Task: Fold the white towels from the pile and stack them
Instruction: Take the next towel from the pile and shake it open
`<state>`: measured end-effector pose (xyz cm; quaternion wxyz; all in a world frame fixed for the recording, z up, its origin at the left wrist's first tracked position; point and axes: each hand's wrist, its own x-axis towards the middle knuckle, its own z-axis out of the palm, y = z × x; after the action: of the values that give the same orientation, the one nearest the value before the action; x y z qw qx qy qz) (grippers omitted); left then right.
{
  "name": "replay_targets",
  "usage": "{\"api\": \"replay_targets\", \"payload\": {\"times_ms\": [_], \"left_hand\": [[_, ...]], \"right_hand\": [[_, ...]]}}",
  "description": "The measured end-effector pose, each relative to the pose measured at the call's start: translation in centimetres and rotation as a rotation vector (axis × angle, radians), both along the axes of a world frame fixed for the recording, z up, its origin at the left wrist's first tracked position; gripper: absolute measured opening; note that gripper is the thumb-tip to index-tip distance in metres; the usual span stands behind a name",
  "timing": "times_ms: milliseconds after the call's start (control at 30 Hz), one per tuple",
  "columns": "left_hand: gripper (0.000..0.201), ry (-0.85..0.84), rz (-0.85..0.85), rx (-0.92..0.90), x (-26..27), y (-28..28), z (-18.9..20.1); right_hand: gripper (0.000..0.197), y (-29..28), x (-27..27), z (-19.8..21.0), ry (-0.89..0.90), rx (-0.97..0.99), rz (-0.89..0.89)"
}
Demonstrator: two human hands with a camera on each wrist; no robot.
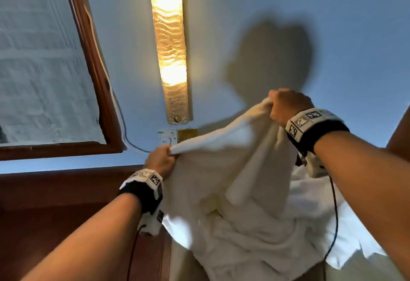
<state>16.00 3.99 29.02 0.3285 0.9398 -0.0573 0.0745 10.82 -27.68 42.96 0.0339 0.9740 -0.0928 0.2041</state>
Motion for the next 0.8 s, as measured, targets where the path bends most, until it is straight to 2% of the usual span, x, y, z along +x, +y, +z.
{"api": "replay_targets", "payload": {"times_ms": [67, 133, 200, 233, 300, 367, 400, 500, 567, 667, 733, 800], "left_hand": [[0.017, -0.11, -0.058, 0.005, -0.1, -0.1, 4.4], [0.017, -0.167, -0.16, 0.088, -0.6, -1.2, 8.0], [0.013, -0.196, -0.234, 0.177, -1.8, -2.5, 10.5], [0.014, -0.219, -0.251, 0.194, -2.5, -2.8, 11.3], [0.011, -0.268, -0.258, 0.209, -3.3, -2.5, 11.8], [0.009, -0.261, -0.239, 0.249, -3.2, -0.8, 10.5], [0.015, -0.211, -0.243, 0.286, -2.9, 0.3, 9.2], [0.02, -0.013, -0.263, 0.369, -2.9, 3.1, 4.2], [0.018, 0.014, -0.226, 0.398, -3.0, 4.4, 1.2], [0.017, 0.054, -0.139, 0.45, -3.0, 6.4, -1.6], [0.023, 0.102, -0.09, 0.358, -2.5, 7.7, -2.2], [0.03, 0.089, -0.118, 0.172, -1.5, 7.8, -1.5]], "right_hand": [[0.046, 2.3, -0.3, -2.1, 0.133, -0.01, 0.135], [0.063, 6.1, -0.4, -4.1, 0.25, 0.109, 0.375], [0.072, 9.8, -0.7, -5.6, 0.301, 0.214, 0.505], [0.07, 10.9, -0.7, -6.1, 0.294, 0.238, 0.502], [0.045, 11.6, -0.3, -6.3, 0.226, 0.238, 0.472], [0.02, 11.0, 0.0, -5.9, 0.137, 0.249, 0.486], [0.015, 10.5, 0.2, -5.5, 0.103, 0.273, 0.499], [0.025, 9.5, 0.8, -4.5, 0.063, 0.279, 0.522], [0.033, 8.8, 1.4, -4.1, 0.067, 0.265, 0.507], [0.033, 5.9, 2.6, -3.5, 0.046, 0.274, 0.412], [0.032, 3.9, 3.2, -3.0, 0.048, 0.279, 0.363], [0.031, 2.2, 4.4, -3.2, 0.044, 0.27, 0.322]]}}
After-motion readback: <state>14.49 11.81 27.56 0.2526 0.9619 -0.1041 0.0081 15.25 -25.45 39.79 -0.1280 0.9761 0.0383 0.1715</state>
